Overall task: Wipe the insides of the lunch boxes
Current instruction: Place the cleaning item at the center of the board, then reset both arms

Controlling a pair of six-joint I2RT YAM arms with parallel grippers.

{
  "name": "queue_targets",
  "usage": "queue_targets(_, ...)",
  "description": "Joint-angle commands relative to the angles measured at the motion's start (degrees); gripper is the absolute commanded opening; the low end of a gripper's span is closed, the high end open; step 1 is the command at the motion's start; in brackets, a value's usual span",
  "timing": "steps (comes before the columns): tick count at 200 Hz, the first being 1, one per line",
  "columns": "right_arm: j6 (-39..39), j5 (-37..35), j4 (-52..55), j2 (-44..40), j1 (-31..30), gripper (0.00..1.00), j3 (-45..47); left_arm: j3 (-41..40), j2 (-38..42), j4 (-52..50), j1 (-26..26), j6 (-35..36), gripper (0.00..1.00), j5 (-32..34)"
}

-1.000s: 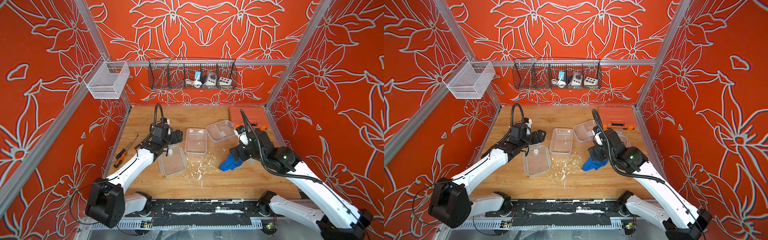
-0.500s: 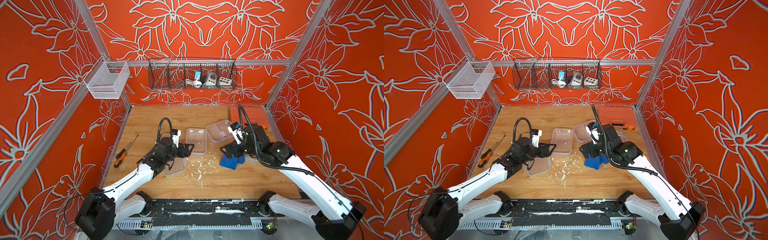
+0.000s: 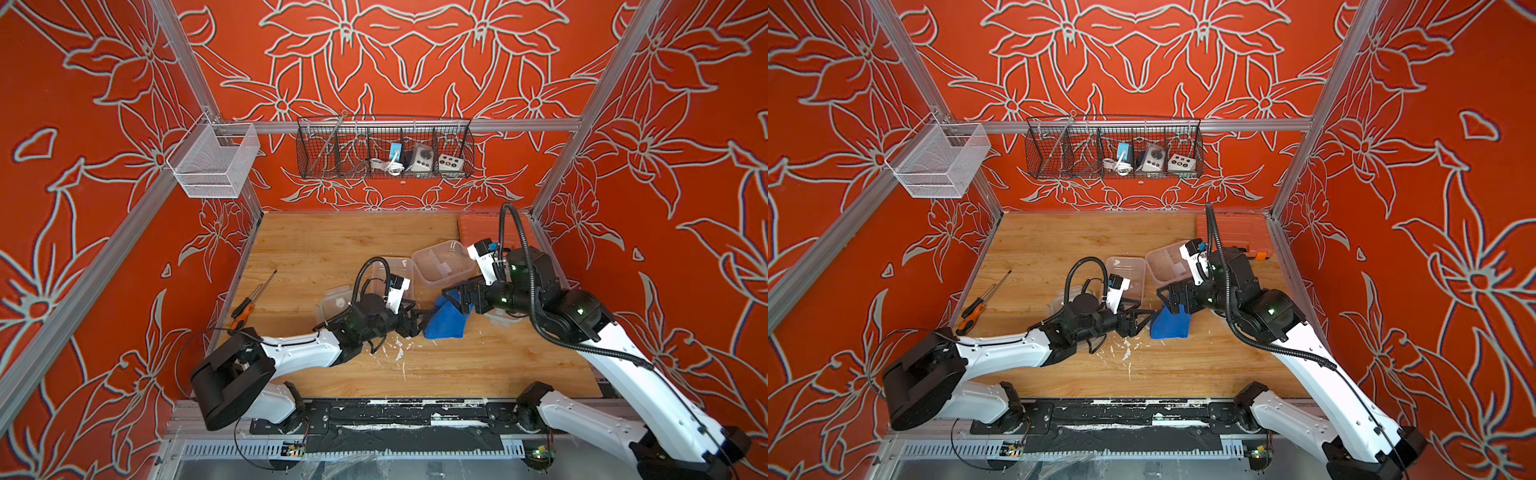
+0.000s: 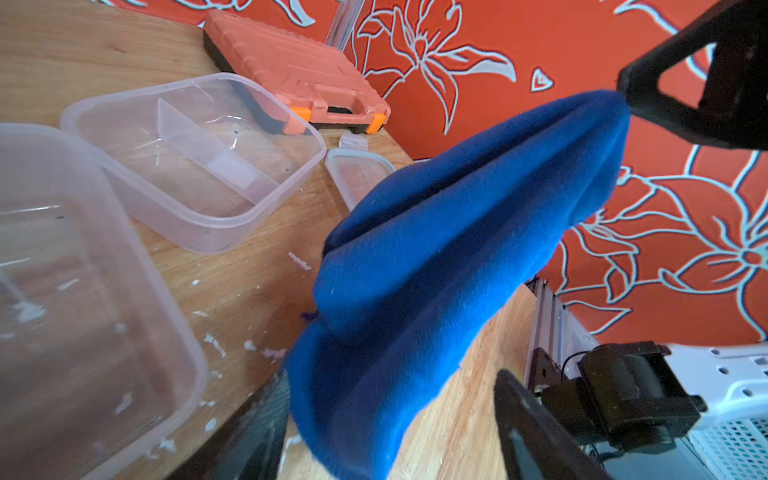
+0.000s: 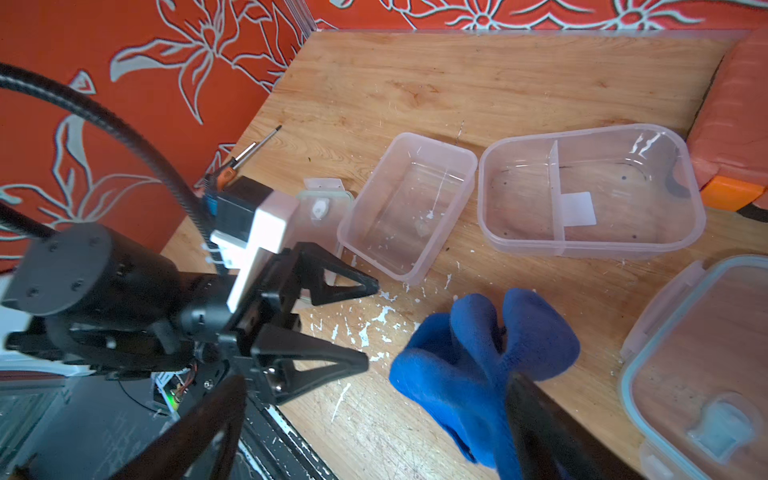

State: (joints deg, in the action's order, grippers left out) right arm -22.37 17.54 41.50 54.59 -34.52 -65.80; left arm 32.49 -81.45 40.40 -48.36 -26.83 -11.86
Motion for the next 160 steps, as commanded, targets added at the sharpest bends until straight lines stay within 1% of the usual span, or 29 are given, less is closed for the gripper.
queue_targets(1, -3.5, 4.3, -2.8, -0.4, 0.6, 0.98, -0.1, 4.2, -3.6, 7.6, -2.4, 1.2, 0.76, -2.1)
queue_targets(34, -4.3, 3.8, -2.8, -1.6, 1.3, 0.99, -0.3, 5.3, -8.4, 15.8, -4.5, -1.2, 0.76, -6.6)
queue_targets(41, -4.2, 3.9, -2.6, -1.8, 1.6, 0.98, -0.5, 6.1, -9.2, 15.3, -5.1, -1.0, 0.76, -6.3)
queue_targets(56, -3.9, 3.5, -1.6, -1.8, 1.8, 0.98, -1.2, 8.5, -10.3, 10.2, -6.1, -0.1, 0.74, -3.9)
queue_targets(73, -2.5, 1.0, 0.3, -2.3, 2.2, 0.98, -2.0, 8.7, -9.1, 6.9, -6.1, 0.0, 0.73, 0.3)
queue_targets(84, -0.6, -1.8, 1.3, -3.0, 2.3, 0.98, -1.7, 7.6, -6.5, 5.3, -6.1, 0.6, 0.77, 3.8)
queue_targets(101, 4.1, -9.2, 1.7, -4.6, 2.6, 0.98, 0.8, 6.7, -0.4, -0.9, -6.1, 3.9, 0.84, 12.2)
queue_targets(107, 5.8, -12.8, 1.1, -5.1, 2.7, 0.98, 2.5, 6.7, 1.9, -4.0, -6.1, 5.5, 0.86, 16.0)
queue_targets(111, 6.9, -15.0, 0.4, -5.6, 2.9, 0.98, 3.8, 6.6, 3.7, -6.3, -6.1, 6.6, 0.89, 19.6)
queue_targets(124, 11.1, -22.3, -4.5, -7.1, 3.9, 0.99, 9.2, 6.0, 8.9, -12.6, -5.6, 9.5, 0.97, 30.2)
queue_targets(131, 14.0, -26.1, -8.7, -8.0, 4.3, 0.98, 12.7, 5.2, 11.7, -14.6, -4.5, 11.3, 0.98, 33.5)
queue_targets(137, 17.1, -29.5, -13.3, -8.7, 4.6, 0.98, 16.1, 4.1, 14.0, -15.9, -3.0, 12.4, 0.98, 35.1)
queue_targets(144, 20.6, -33.9, -19.8, -9.4, 4.8, 0.99, 20.6, 3.0, 16.6, -17.7, 0.0, 12.9, 0.98, 36.0)
queue_targets(160, 29.3, -39.8, -36.0, -9.0, 6.3, 0.98, 30.4, -0.2, 21.9, -21.2, 9.2, 12.4, 0.98, 35.4)
